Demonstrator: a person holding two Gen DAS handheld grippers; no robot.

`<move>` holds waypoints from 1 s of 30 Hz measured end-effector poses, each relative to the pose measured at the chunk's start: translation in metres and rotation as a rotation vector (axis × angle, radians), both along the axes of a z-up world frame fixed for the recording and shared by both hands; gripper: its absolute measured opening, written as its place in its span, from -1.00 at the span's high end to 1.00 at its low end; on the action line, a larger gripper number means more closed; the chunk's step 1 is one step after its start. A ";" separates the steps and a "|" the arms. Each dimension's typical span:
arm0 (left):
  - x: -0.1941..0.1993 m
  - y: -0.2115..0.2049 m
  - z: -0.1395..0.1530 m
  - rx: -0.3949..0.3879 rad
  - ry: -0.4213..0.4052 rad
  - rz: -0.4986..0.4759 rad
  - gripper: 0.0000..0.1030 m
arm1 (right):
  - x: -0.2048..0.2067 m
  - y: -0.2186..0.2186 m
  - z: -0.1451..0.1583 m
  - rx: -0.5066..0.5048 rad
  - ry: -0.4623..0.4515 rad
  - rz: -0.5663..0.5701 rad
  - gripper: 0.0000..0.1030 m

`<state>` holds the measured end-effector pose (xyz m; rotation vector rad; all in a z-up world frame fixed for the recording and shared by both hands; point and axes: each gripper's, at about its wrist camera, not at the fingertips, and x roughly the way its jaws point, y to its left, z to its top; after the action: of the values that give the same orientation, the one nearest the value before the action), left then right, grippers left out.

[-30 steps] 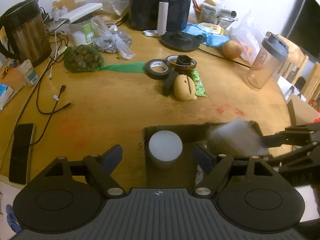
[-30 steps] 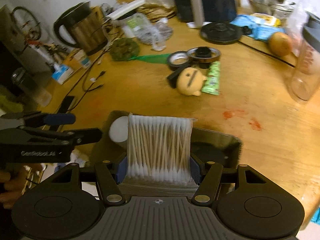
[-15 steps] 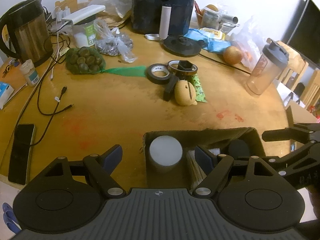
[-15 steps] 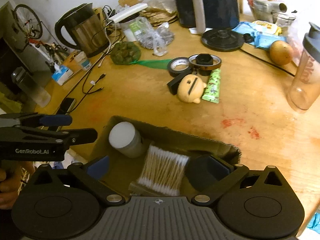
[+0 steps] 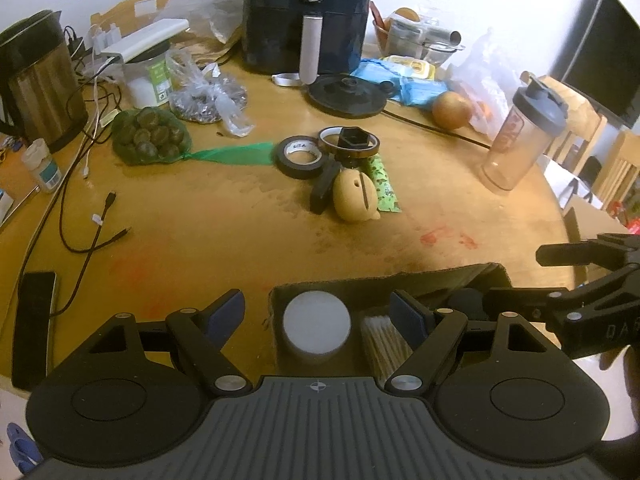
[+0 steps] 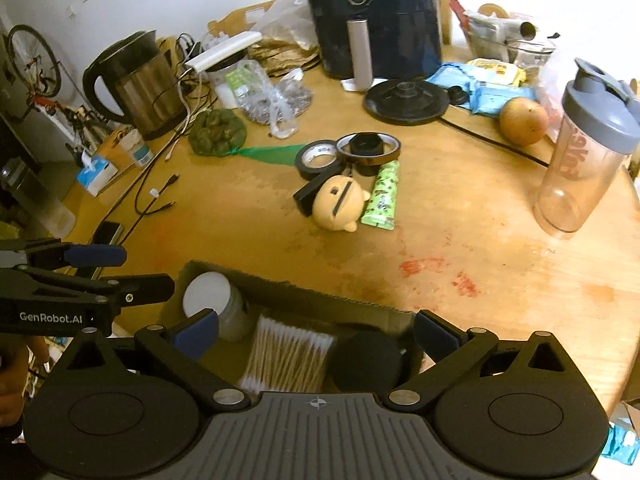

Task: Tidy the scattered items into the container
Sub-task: 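Move the left tool toward the black rectangular piece beside the yellow figure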

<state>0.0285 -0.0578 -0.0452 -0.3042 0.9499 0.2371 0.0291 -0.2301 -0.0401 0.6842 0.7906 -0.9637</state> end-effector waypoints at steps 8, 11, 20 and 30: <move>0.020 0.009 0.004 0.009 -0.006 -0.016 -0.54 | -0.016 -0.002 0.004 -0.009 -0.009 -0.064 -1.00; 0.029 0.013 0.005 0.013 -0.012 -0.023 -0.54 | -0.022 -0.003 0.005 -0.012 -0.010 -0.088 -1.00; 0.057 0.023 0.008 0.045 -0.028 -0.075 -0.54 | -0.042 -0.009 0.008 0.006 -0.062 -0.189 -1.00; 0.085 0.036 -0.005 0.055 -0.008 -0.119 -0.53 | -0.050 -0.018 0.005 0.011 -0.040 -0.246 -1.00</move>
<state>0.1136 -0.0219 -0.0507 -0.1976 0.9490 0.1525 -0.0208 -0.2483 -0.0351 0.8208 0.6874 -1.1646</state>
